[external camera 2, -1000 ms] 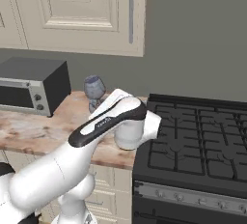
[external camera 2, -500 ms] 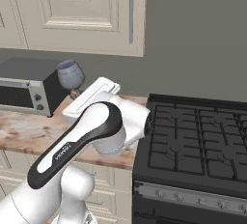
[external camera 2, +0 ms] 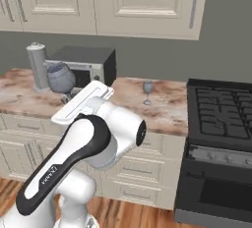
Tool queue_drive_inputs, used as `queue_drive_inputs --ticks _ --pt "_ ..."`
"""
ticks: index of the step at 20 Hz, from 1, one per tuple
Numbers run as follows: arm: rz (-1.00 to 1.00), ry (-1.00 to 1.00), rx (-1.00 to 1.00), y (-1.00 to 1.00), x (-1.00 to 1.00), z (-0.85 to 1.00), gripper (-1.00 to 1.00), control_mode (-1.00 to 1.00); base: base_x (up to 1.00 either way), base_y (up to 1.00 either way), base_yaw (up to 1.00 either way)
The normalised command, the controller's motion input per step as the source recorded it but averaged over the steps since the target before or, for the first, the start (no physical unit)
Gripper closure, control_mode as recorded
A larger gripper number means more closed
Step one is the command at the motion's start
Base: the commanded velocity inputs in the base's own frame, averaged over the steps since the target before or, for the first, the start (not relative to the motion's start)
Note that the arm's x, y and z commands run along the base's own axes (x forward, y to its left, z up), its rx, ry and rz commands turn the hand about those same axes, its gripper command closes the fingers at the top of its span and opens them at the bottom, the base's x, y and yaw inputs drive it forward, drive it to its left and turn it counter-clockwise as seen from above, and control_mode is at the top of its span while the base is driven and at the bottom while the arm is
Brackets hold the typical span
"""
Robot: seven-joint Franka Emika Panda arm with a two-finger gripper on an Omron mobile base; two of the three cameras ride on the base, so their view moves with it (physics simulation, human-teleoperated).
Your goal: Retrieve the wine glasses from the counter and place one next to each plate.
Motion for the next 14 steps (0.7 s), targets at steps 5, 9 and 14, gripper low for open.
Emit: queue_drive_inputs --ticks 5,9,14 --pt "0.00 0.00 0.00 0.00 0.00 0.00 1.00 1.00 -0.52 0.62 0.56" --pt "0.00 0.00 0.00 0.00 0.00 0.00 1.00 1.00 -0.03 0.01 0.90" --pt "0.00 0.00 0.00 0.00 0.00 0.00 1.00 1.00 -0.02 0.00 0.91"
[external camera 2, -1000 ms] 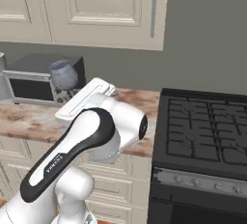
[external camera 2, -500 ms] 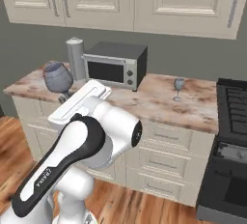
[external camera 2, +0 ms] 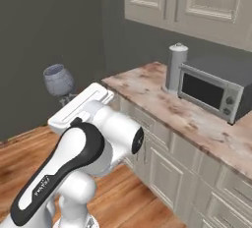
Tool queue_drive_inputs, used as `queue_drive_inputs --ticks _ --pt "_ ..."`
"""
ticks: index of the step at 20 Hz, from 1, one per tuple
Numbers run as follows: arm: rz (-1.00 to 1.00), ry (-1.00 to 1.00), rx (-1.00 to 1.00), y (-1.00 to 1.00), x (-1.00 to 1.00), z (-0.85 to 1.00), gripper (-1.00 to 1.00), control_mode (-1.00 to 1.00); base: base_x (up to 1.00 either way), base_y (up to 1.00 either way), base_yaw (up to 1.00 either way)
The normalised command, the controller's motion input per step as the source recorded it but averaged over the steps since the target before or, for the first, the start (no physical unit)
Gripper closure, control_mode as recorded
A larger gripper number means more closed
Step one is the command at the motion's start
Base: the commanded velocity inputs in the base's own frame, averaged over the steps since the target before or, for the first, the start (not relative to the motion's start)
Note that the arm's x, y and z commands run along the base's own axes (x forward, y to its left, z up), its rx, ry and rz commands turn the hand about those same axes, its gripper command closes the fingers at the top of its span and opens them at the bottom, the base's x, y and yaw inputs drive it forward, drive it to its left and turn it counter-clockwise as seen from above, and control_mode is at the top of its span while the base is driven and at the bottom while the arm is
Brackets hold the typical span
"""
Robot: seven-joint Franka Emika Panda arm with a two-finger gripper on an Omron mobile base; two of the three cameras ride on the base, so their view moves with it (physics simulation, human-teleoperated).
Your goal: Retrieve the wine glasses from the counter and place one next to each plate.
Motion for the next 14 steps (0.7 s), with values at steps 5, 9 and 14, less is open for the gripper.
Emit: queue_drive_inputs --ticks 5,9,14 --pt "0.00 0.00 0.00 0.00 0.00 0.00 1.00 1.00 -0.02 0.07 0.91" --pt "0.00 0.00 0.00 0.00 0.00 0.00 1.00 1.00 -0.01 0.09 0.93" --pt "0.00 0.00 0.00 0.00 0.00 0.00 1.00 1.00 0.00 0.03 0.99"
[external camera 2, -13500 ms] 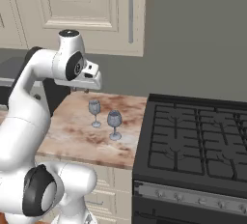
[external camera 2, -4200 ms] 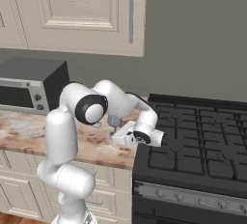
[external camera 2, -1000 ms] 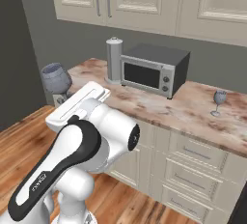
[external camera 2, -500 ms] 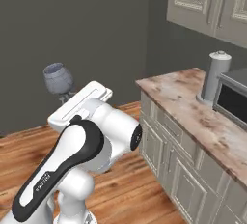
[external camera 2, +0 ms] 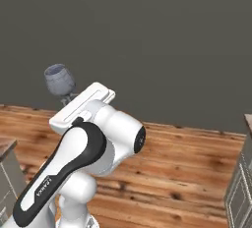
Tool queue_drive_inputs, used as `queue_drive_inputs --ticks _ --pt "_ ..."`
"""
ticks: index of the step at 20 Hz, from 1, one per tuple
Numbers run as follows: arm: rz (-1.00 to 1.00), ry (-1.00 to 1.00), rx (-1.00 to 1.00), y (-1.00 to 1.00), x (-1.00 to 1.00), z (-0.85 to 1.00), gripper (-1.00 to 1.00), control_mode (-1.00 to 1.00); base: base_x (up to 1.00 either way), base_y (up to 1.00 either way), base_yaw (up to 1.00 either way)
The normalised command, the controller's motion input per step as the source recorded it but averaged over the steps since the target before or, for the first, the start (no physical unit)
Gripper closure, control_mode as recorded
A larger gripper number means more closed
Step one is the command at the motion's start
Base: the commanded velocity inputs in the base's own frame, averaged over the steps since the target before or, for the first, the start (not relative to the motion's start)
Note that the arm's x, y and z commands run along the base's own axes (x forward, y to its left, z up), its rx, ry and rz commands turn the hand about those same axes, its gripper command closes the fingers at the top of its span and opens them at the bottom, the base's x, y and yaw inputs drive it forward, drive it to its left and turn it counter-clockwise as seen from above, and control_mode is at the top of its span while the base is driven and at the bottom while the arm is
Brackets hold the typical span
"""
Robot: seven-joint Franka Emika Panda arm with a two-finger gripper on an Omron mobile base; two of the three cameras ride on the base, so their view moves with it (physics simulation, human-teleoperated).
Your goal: Retrieve the wine glasses from the counter and place one next to each plate.
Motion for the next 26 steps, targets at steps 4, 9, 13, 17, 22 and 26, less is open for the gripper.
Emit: queue_drive_inputs --ticks 4,9,13,17,22,26 --pt "0.00 0.00 0.00 0.00 0.00 0.00 1.00 1.00 0.00 0.00 1.00" --pt "0.00 0.00 0.00 0.00 0.00 0.00 1.00 1.00 0.00 0.00 1.00" --pt "0.00 0.00 0.00 0.00 0.00 0.00 1.00 1.00 0.00 0.00 1.00" --pt "0.00 0.00 0.00 0.00 0.00 0.00 1.00 1.00 0.00 0.00 1.00" --pt "0.00 0.00 0.00 0.00 0.00 0.00 1.00 1.00 0.00 0.00 1.00" --pt "0.00 0.00 0.00 0.00 0.00 0.00 1.00 1.00 -0.19 -0.38 0.79"
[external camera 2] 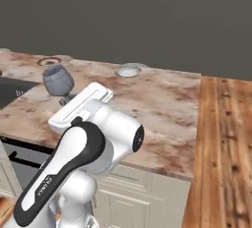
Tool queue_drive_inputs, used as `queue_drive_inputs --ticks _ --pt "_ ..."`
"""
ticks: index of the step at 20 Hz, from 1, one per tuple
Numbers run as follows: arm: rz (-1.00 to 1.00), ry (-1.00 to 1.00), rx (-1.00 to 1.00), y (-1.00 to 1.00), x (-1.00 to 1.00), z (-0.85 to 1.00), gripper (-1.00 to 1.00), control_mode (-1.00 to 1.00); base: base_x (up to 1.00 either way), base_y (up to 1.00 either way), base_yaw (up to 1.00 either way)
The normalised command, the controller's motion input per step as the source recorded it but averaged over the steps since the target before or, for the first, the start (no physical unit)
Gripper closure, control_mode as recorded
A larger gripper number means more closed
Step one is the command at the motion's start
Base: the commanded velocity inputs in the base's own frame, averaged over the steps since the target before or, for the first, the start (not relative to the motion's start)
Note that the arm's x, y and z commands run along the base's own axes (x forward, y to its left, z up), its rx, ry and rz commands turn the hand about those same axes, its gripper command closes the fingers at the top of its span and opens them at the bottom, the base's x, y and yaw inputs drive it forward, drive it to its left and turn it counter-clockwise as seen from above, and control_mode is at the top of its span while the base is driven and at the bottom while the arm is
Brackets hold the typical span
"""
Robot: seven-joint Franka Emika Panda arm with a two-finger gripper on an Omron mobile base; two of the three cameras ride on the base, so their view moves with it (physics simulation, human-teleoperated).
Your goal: Retrieve the wine glasses from the counter and place one next to each plate.
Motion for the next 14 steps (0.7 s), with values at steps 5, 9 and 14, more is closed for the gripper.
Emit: queue_drive_inputs --ticks 5,9,14 --pt "0.00 0.00 0.00 0.00 0.00 0.00 1.00 1.00 -0.42 -1.00 0.23" --pt "0.00 0.00 0.00 0.00 0.00 0.00 1.00 1.00 -0.97 -1.00 0.14" --pt "0.00 0.00 0.00 0.00 0.00 0.00 1.00 1.00 -0.47 -1.00 0.18"
